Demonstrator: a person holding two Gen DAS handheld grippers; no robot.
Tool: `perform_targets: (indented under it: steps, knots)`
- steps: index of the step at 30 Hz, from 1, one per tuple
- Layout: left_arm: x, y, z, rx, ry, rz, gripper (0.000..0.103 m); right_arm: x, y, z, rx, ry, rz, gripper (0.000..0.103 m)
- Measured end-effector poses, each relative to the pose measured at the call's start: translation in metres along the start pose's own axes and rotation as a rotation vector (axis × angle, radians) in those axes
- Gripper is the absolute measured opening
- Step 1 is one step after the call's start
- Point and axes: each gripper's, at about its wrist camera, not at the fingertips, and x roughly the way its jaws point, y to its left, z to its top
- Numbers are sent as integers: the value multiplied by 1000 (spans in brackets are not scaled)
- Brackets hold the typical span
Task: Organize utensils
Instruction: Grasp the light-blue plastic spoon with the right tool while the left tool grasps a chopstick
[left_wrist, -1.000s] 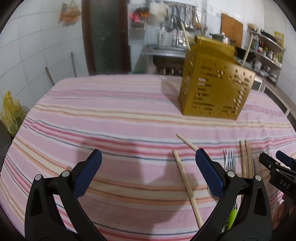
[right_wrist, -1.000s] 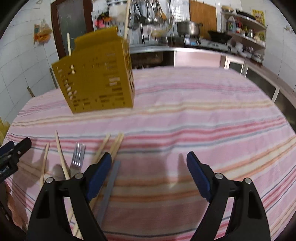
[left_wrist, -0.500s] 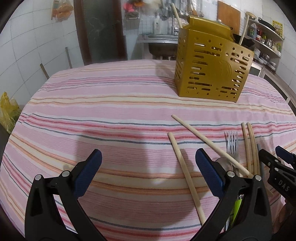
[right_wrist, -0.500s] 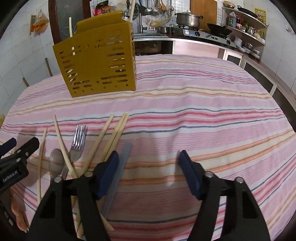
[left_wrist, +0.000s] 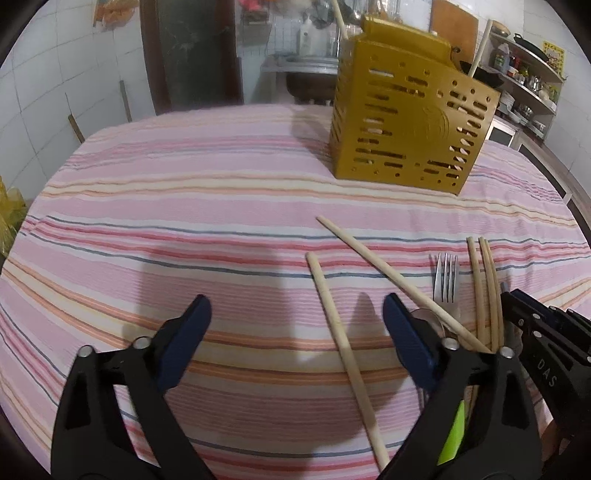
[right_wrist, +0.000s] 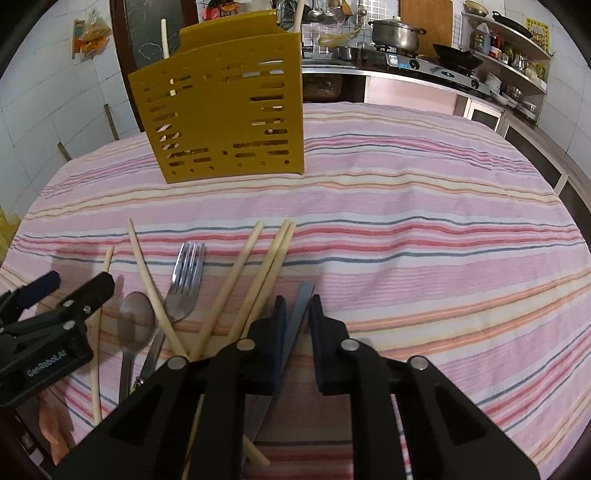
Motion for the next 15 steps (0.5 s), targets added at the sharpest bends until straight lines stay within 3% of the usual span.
perform_targets:
  steps: [2,4,10,15]
  knots:
    - [6,-4,0,-2,33,-7,69,1,0,1,-4,-2,-2,13]
    - [8,-9,0,2,37,17,66,2,0,2,-8,-3,-1,13]
    - [12,-6,8,-21,42,19,39,4,-2,3,5,-2,11,13]
    - [16,-7,11,-12,36,28,24,2,1,3,-7,-12,-7,12]
